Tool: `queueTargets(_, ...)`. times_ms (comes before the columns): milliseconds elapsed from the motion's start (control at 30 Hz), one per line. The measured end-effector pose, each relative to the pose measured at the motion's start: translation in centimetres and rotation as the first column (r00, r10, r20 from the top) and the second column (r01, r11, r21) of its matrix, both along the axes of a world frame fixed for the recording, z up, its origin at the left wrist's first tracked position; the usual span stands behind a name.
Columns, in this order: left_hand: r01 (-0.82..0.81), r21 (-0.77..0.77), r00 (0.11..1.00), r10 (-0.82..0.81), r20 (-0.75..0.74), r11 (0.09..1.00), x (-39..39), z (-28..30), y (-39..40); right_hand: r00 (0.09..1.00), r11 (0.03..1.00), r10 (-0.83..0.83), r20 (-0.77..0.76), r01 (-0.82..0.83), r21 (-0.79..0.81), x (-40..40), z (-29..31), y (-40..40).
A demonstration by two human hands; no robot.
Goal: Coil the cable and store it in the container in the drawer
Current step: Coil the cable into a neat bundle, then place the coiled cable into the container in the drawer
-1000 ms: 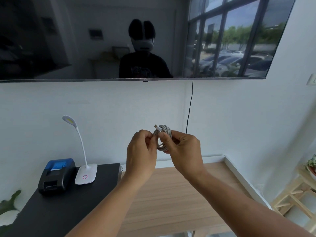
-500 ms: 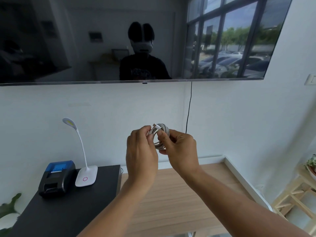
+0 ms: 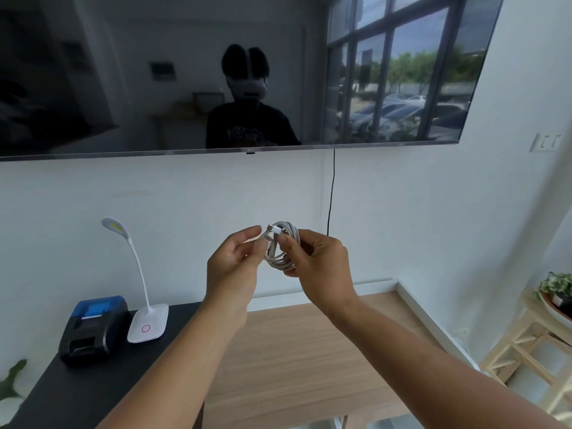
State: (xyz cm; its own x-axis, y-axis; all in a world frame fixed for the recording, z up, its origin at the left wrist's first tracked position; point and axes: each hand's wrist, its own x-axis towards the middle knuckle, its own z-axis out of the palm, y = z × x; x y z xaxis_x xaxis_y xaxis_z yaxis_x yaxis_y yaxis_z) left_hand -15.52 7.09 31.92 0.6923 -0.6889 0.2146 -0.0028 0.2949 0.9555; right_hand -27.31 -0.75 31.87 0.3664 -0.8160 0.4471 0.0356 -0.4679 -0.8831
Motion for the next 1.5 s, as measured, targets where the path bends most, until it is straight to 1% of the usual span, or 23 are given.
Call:
queueTargets(67,0.157,0.07,0.982,-0.149,-0.119,0.985,0.9,-0.1,0.2,0.997,0.997,0.071,0.028,-0.071,0.022,-0.4,-0.1,0.0)
queueTargets(133,0.262,0.091,0.951,-0.24,-0.195,0.961,1.3,-0.6,0.3,0.99,0.988,0.134,0.038,-0.137,0.071,-0.6,-0.6,0.0)
queueTargets(200,0.33,0.062,0.913,-0.302,-0.273,0.942,1.3,-1.1,0.4,0.981,0.973,0.184,0.063,-0.191,0.13,-0.8,-1.0,0.1)
queueTargets(267,0.411,-0.004,0.848,-0.384,-0.364,0.912,1.3,-1.4,0.6,0.968,0.951,0.234,0.089,-0.247,0.186,-1.1,-1.5,0.1)
queueTargets(300,0.443,-0.036,0.822,-0.422,-0.382,0.896,1.4,-1.6,0.7,0.963,0.94,0.254,0.092,-0.268,0.213,-1.3,-1.7,0.1)
queueTargets(333,0.45,-0.037,0.826,-0.431,-0.363,0.892,1.4,-1.8,0.9,0.959,0.929,0.268,0.091,-0.282,0.239,-1.5,-2.0,0.1)
queueTargets(367,0.426,-0.003,0.86,-0.406,-0.308,0.905,1.3,-2.0,1.1,0.957,0.92,0.278,0.086,-0.291,0.261,-1.6,-2.4,0.0)
queueTargets(433,0.319,0.092,0.94,-0.303,-0.154,0.943,1.1,-2.4,1.3,0.958,0.913,0.279,0.063,-0.285,0.292,-1.8,-3.1,0.0)
queueTargets(467,0.27,0.125,0.96,-0.258,-0.105,0.955,0.9,-2.7,1.4,0.963,0.916,0.265,0.037,-0.264,0.301,-1.9,-3.5,0.1)
queueTargets(533,0.21,0.158,0.977,-0.2,-0.078,0.965,0.7,-3.7,1.4,0.976,0.929,0.217,-0.03,-0.197,0.314,-2.1,-4.4,0.1)
queueTargets(633,0.172,0.187,0.984,-0.161,-0.074,0.967,0.6,-6.1,1.5,0.978,0.935,0.178,-0.108,-0.134,0.327,-2.2,-6.0,0.5)
queueTargets(700,0.172,0.203,0.98,-0.147,-0.132,0.964,0.6,-8.2,1.6,0.973,0.921,0.186,-0.135,-0.125,0.368,-2.3,-7.3,0.9)
queueTargets(800,0.213,0.216,0.94,-0.14,-0.31,0.953,0.6,-12.2,2.3,0.955,0.892,0.225,-0.195,-0.121,0.435,-2.7,-9.9,1.6)
queueTargets(933,0.203,0.349,0.924,-0.061,-0.378,0.915,-0.3,-19.0,4.1,0.897,0.844,0.273,-0.349,-0.049,0.534,-3.3,-15.5,3.1)
queueTargets(1067,0.205,0.483,0.882,0.054,-0.468,0.851,-2.3,-25.7,7.1,0.858,0.751,0.355,-0.372,-0.025,0.66,-4.4,-22.8,5.2)
queueTargets(1133,0.193,0.543,0.862,0.123,-0.492,0.817,-3.5,-28.6,8.8,0.824,0.712,0.401,-0.4,-0.005,0.703,-5.2,-26.1,6.5)
queueTargets(1200,0.19,0.597,0.85,0.174,-0.498,0.78,-4.8,-31.1,10.3,0.772,0.694,0.44,-0.458,0.031,0.719,-6.0,-28.9,7.6)
queueTargets(1267,0.186,0.641,0.842,0.215,-0.495,0.745,-6.0,-33.3,11.5,0.74,0.666,0.465,-0.485,0.068,0.743,-6.7,-31.3,8.6)
queueTargets(1400,0.172,0.714,0.826,0.296,-0.48,0.678,-7.8,-36.8,12.6,0.685,0.633,0.489,-0.539,0.146,0.76,-7.9,-34.6,9.8)
queueTargets(1500,0.175,0.779,0.831,0.334,-0.445,0.602,-8.6,-39.2,12.9,0.656,0.623,0.475,-0.586,0.219,0.751,-8.1,-36.7,10.4)
